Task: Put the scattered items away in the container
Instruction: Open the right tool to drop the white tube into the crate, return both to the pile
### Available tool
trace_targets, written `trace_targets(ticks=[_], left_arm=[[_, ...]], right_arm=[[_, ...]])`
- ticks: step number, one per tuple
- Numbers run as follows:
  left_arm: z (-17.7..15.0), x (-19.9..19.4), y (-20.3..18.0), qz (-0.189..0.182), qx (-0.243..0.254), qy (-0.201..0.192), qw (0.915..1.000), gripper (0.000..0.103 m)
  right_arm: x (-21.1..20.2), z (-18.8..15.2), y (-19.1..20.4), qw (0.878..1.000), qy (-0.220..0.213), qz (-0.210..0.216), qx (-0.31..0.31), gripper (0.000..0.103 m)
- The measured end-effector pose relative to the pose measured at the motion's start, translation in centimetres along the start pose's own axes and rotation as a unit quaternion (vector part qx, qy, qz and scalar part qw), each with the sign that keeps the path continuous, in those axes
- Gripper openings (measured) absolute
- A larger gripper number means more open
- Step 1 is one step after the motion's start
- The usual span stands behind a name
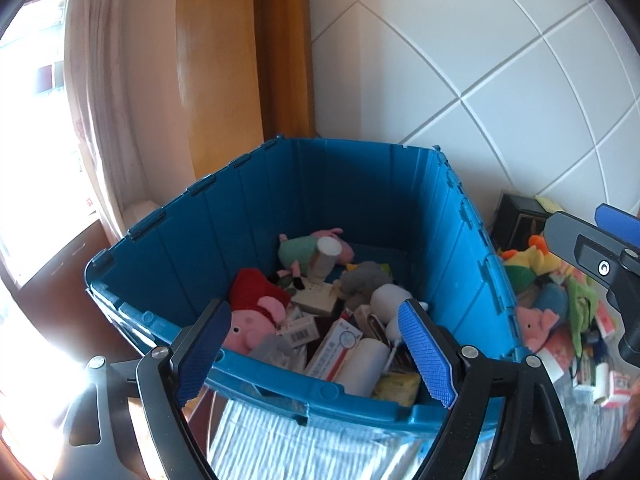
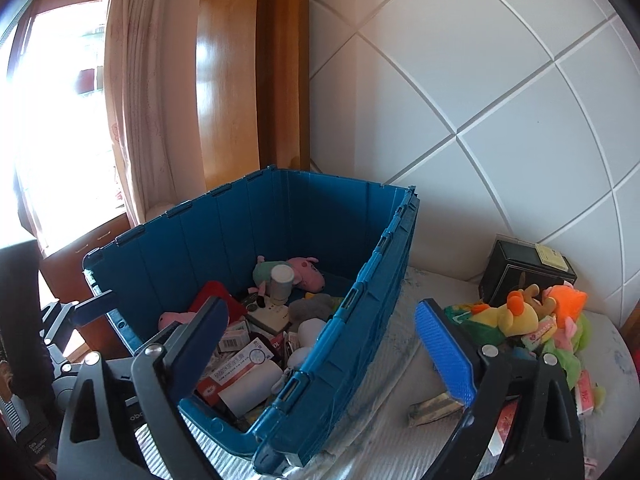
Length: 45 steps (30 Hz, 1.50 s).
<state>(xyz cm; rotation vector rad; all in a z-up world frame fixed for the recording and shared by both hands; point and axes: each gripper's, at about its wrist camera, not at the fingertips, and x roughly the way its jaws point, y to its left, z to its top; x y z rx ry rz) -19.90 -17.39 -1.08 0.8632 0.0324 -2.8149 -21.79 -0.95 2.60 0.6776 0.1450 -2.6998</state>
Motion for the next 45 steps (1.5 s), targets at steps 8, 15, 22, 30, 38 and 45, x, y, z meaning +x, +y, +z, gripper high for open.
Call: trace_targets(ticks=[8, 15, 22, 30, 38, 45], left_arm=[[-0.6, -3.0, -3.7, -0.011, 0.016, -0.007, 0.9998, 0.087], [-0.9, -4.7, -8.0, -0.019, 0.033, 0.003, 0.9993, 0.087], [-1.3, -6.2, -13.5, -0.047, 0.053, 0.009, 0.9974, 0.087], [-1.7, -6.3, -21.2, -0.090, 0.088, 0.017, 0.9919, 0.087], [-2.7, -5.3, -29.5, -0.137, 0.128, 0.039, 0.9814, 0.087], [-4.8, -3.7, -36.9, -0.177, 0.159, 0.076, 0.9683, 0.087]], right_arm=[[-3.5, -1.5, -4.3, 1.000, -0.009, -0.018, 0.021, 0.103], [-6.4, -2.7, -8.7, 0.998, -0.015, -0.037, 0.039, 0.103], [-8.9, -4.3, -13.8, 0.997, -0.003, -0.065, 0.052, 0.103], [-11.3, -6.5, -20.9, 0.990, 0.011, -0.114, 0.087, 0.103], [-12.8, -9.7, -27.9, 0.979, 0.041, -0.159, 0.122, 0.103], [-13.6, -13.4, -33.9, 0.965, 0.076, -0.198, 0.155, 0.103]])
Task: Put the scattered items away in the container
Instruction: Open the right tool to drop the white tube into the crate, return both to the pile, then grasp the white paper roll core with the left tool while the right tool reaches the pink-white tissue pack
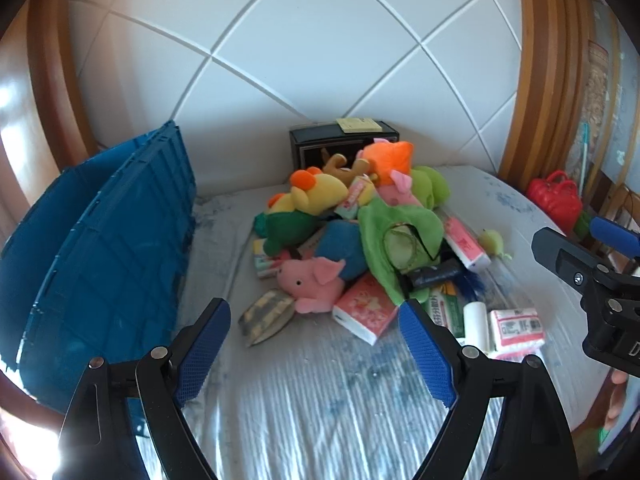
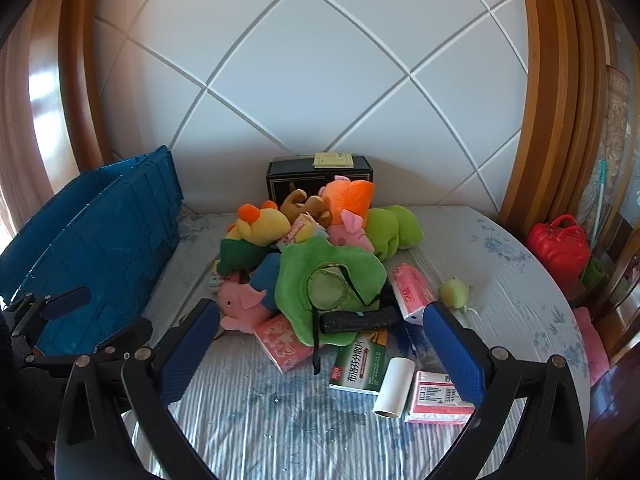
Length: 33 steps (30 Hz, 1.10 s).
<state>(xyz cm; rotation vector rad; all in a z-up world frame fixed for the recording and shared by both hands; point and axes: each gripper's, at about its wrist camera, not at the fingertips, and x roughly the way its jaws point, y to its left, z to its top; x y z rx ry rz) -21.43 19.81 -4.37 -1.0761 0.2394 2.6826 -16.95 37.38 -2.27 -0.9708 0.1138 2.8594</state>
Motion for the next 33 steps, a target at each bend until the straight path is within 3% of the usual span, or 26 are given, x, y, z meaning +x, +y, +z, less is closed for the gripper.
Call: trace_targets(ticks=[12, 22, 33], left_arm=[[-1.6, 9.3, -10.5, -0.039, 0.041, 0.097, 0.9937, 0.087], [-4.6, 17.5, -18.9, -0.073, 0.098, 0.176, 0.9767, 0.087], [-7.3, 23.8, -24.9, -0.088, 0.134, 0.227, 0.9608, 0.085]], right_arm=[[7.7, -5.8, -11.3, 0.991, 0.105, -0.046, 0.067, 0.103], [13.1, -11.6, -18.4, 0.972, 0.188, -0.078, 0.113, 0.103], [15.2, -16.0, -23.3, 0.955, 0.234, -0.099, 0.154, 0.103]])
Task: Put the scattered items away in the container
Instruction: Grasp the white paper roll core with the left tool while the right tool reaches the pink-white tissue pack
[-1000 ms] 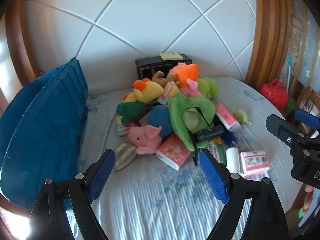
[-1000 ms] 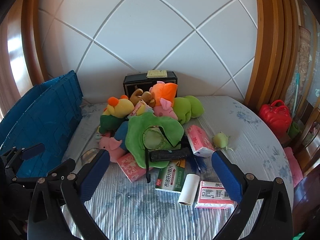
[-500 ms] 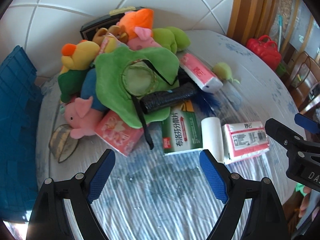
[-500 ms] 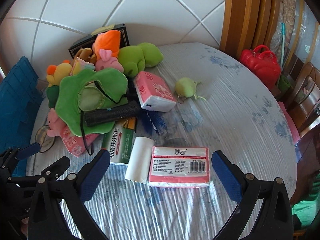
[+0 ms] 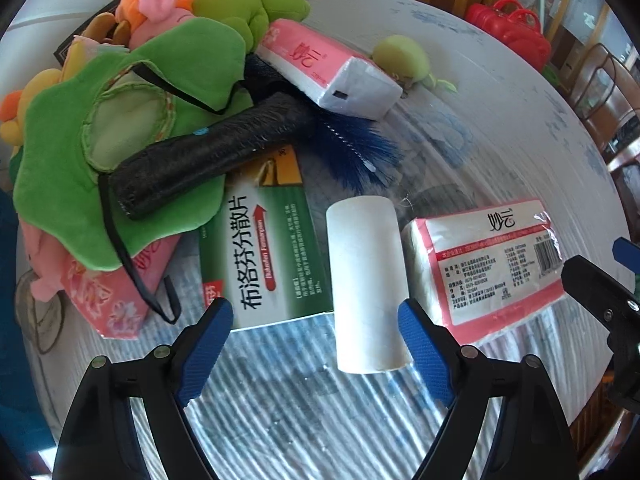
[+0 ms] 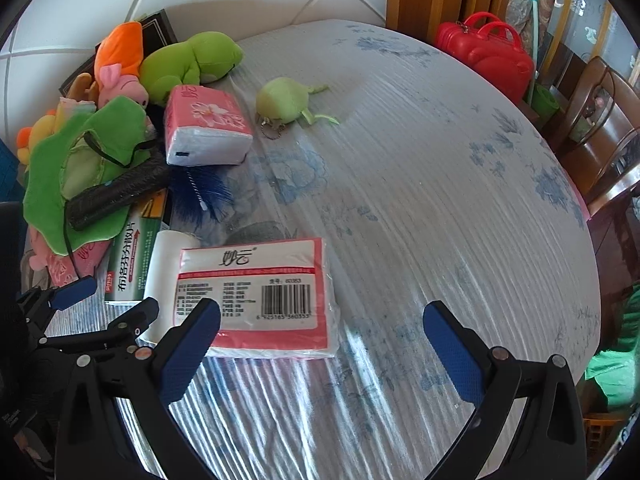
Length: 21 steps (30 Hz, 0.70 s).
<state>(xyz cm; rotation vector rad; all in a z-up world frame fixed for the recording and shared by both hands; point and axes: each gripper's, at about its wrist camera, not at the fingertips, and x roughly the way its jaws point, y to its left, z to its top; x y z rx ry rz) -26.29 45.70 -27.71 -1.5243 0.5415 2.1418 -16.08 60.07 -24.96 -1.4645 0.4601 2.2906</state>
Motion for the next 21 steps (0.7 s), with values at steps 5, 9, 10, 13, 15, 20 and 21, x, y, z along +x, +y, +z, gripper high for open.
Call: trace_targets(ticks=[5, 9, 10, 13, 15, 20, 21], left_arm=[[0.2, 1.4, -1.5, -0.018, 0.007, 0.002, 0.9998, 0.085], [0.6, 2.5, -1.5, -0.021, 0.000, 0.010, 0.9997, 0.080], [0.5, 2.6, -1.9, -0.006, 0.009, 0.003, 0.9999, 0.079], [0.2, 2.2, -2.5, 0.016, 0.021, -0.011, 0.9996, 0.070], [-0.1, 1.7, -2.2, 0.006, 0.017, -0.014, 0.9997, 0.062], [-1.8, 0.4, -1.2, 0.001, 0.016, -0.006, 0.9999, 0.046], [-2.3, 0.2, -0.7, 0.003, 0.014, -0.004, 0.9999, 0.046]], right_arm=[[1.5, -0.1, -0.5, 1.000, 0.012, 0.015, 0.005, 0.103], [2.2, 0.0, -1.0, 1.000, 0.015, 0.018, 0.011, 0.103], [2.4, 0.1, -1.1, 1.000, 0.016, 0.018, 0.013, 0.103], [2.8, 0.1, -1.2, 0.999, 0.020, 0.023, 0.015, 0.103], [3.2, 0.1, -1.1, 0.999, 0.022, 0.029, 0.015, 0.103], [3.5, -0.5, 0.7, 0.996, 0.041, 0.079, 0.005, 0.084], [3.5, -0.7, 1.3, 0.995, 0.044, 0.084, -0.001, 0.084]])
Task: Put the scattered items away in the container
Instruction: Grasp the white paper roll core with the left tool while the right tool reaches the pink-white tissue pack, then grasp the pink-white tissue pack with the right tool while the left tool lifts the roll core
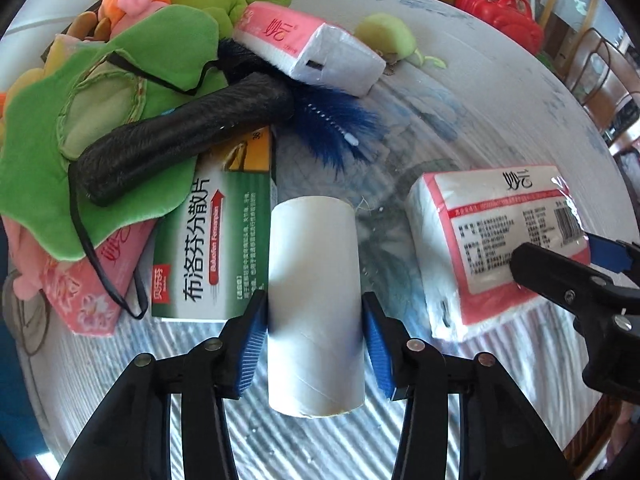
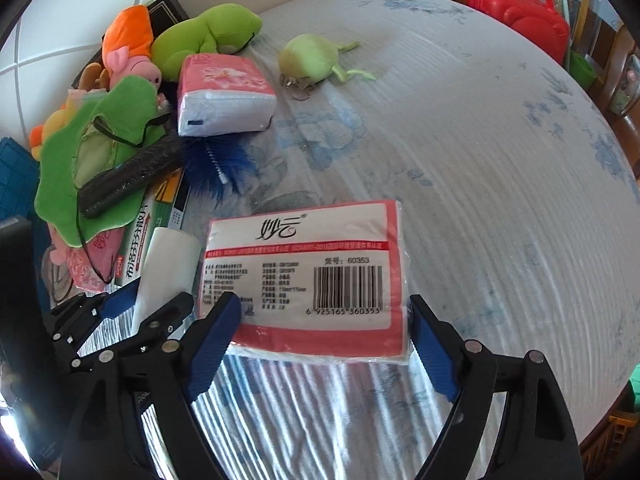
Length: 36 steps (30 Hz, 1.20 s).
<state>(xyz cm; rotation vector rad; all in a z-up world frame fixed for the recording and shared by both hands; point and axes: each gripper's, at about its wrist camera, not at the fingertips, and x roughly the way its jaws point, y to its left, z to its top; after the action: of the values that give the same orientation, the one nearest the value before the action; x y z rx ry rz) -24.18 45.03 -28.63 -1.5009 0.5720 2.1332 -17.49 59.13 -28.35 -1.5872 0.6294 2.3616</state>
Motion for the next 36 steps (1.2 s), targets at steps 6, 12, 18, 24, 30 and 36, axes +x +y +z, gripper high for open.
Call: trace_targets(ticks=[6, 12, 18, 24, 30, 36], left_arm=[[-2.5, -0.8, 2.8, -0.009, -0.020, 0.015, 0.9997, 0.045], [-2.4, -1.3, 2.8, -0.007, -0.017, -0.004, 0.9998, 0.053], [-2.9, -1.6, 3.3, -0.003, -0.044, -0.002, 0.9990, 0.045], [-6.0, -3.5, 3.8, -0.017, -0.048, 0.011, 0.9986, 0.045], [-5.7, -4.8, 3.3, -0.022, -0.032, -0.006, 0.9992, 0.045], [-5.5, -4.0, 6.9, 0.023, -0.060, -0.015, 0.9978, 0.045]], right_arm=[[0.4, -1.9, 3.0, 0.997, 0.044, 0.049, -0.039, 0.081], [-1.2, -1.0, 3.2, 0.997, 0.005, 0.008, -0.080, 0.081], [-2.0, 1.2, 0.9, 0.998, -0.049, 0.021, -0.039, 0.081], [-0.2, 2.8, 0.2, 0.996, -0.053, -0.064, -0.034, 0.078], [0.0, 0.4, 1.7, 0.998, 0.013, -0.030, -0.051, 0.078], [-1.1, -3.2, 5.3, 0.994, 0.027, 0.002, -0.107, 0.078]])
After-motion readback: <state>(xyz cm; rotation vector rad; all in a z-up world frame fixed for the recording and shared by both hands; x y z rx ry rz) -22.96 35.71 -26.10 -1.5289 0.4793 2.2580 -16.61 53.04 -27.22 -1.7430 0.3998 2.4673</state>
